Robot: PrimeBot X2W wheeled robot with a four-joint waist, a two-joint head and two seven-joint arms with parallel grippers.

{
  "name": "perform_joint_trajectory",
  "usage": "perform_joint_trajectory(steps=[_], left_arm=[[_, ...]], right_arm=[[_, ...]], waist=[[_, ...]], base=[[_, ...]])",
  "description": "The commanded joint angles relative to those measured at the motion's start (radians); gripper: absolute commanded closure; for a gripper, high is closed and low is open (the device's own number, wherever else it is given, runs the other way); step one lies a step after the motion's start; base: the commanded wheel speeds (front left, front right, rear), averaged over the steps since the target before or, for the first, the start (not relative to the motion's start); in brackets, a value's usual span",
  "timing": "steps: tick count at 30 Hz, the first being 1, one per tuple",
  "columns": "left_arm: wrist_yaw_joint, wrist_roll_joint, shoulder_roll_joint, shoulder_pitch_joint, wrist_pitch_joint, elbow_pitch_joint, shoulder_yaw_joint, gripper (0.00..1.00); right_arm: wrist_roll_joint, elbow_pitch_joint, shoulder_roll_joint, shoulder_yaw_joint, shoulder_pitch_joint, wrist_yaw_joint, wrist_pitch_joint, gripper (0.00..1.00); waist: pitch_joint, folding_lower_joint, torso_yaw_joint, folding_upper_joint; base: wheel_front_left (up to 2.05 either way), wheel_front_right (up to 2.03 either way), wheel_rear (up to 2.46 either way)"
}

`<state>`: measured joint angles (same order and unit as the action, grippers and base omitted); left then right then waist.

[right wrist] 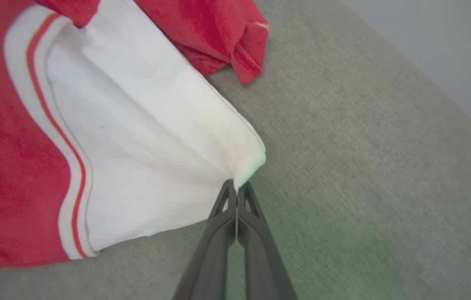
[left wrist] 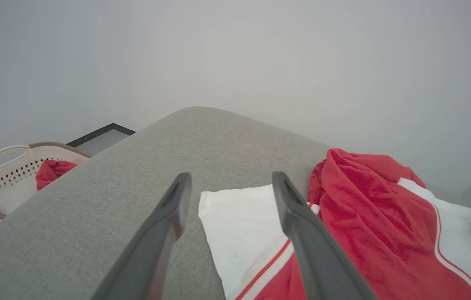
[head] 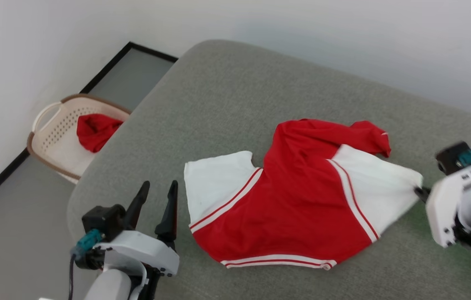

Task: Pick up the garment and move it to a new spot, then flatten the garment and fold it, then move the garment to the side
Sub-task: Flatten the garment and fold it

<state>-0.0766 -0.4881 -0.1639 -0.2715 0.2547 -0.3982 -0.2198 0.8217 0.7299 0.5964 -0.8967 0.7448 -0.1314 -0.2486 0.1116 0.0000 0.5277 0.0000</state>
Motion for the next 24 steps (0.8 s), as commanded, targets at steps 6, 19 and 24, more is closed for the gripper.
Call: perform_joint_trajectory(steps=[6, 19, 24], left_arm=[[-0.009, -0.011, -0.028, -0.021, -0.016, -0.015, 0.005, 0.00], [0.016, -0.014, -0.060, -0.005, -0.033, 0.025, 0.012, 0.00], [0.032, -0.011, -0.068, 0.001, -0.046, 0.055, 0.012, 0.00]], right_arm=[[0.030, -0.038, 0.068, 0.045, -0.088, 0.001, 0.018, 1.00], [0.046, -0.086, 0.161, 0.237, -0.289, 0.001, 0.039, 1.00], [0.036, -0.097, 0.173, 0.325, -0.388, 0.001, 0.051, 1.00]], waist=[[-0.045, 0.0000, -0.075, 0.0000], [-0.045, 0.0000, -0.250, 0.0000], [-0.033, 0.0000, -0.301, 0.0000]], base=[[0.00, 0.00, 0.00], [0.00, 0.00, 0.00], [0.00, 0.00, 0.00]])
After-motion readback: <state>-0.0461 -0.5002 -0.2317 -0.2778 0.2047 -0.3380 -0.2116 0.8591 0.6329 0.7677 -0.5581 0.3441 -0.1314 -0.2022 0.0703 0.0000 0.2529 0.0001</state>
